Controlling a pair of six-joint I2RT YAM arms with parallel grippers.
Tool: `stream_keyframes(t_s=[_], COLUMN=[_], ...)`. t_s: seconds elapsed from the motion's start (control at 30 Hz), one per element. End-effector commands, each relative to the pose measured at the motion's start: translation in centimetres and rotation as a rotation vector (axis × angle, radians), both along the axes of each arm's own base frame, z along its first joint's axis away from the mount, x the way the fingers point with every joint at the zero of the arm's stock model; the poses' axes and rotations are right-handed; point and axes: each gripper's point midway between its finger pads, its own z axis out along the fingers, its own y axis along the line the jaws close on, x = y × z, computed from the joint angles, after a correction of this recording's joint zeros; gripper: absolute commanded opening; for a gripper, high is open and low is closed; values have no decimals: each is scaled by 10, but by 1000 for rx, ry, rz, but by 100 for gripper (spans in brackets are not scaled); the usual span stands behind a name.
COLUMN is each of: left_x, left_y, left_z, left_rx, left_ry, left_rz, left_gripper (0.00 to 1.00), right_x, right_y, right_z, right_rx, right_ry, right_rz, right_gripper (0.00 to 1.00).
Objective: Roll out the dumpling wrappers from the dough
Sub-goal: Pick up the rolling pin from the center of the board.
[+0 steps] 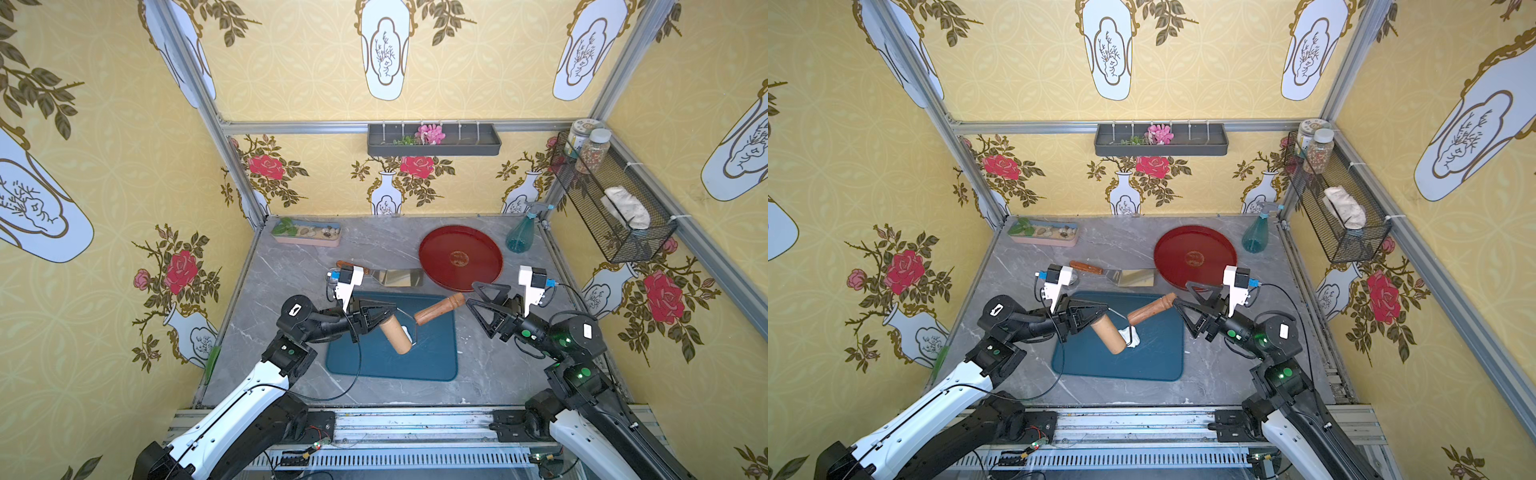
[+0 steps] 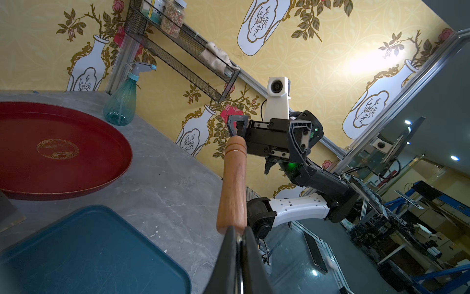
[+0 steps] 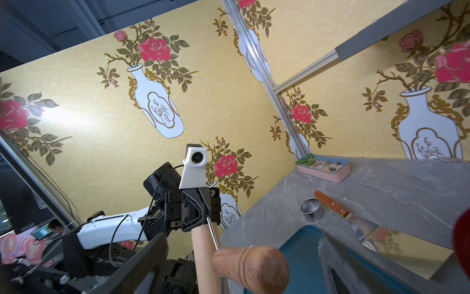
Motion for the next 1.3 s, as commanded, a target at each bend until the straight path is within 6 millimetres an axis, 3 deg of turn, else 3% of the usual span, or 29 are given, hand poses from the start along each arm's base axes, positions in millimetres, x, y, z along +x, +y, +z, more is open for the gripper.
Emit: stream_keyframes(t_s=[0.0, 0.3, 0.63, 1.27], left_x=[-7, -17, -22, -25], left_y=[-1, -4, -4, -11], left_z=[12, 13, 15, 12], left_rx=[-27, -31, -36, -10], left_ry=[-55, -65, -88, -74], left_rz=[-42, -115, -145, -222], left_gripper=[0, 0, 0, 0], right_x=[-16, -26, -39, -47], right_y=[10, 31, 60, 61], right_z=[13, 6, -23, -27], right_rx=[5, -59, -167, -193], right_ry=[-71, -37, 12, 24], right_rz=[106, 226, 342, 379], right_gripper=[92, 89, 77, 55])
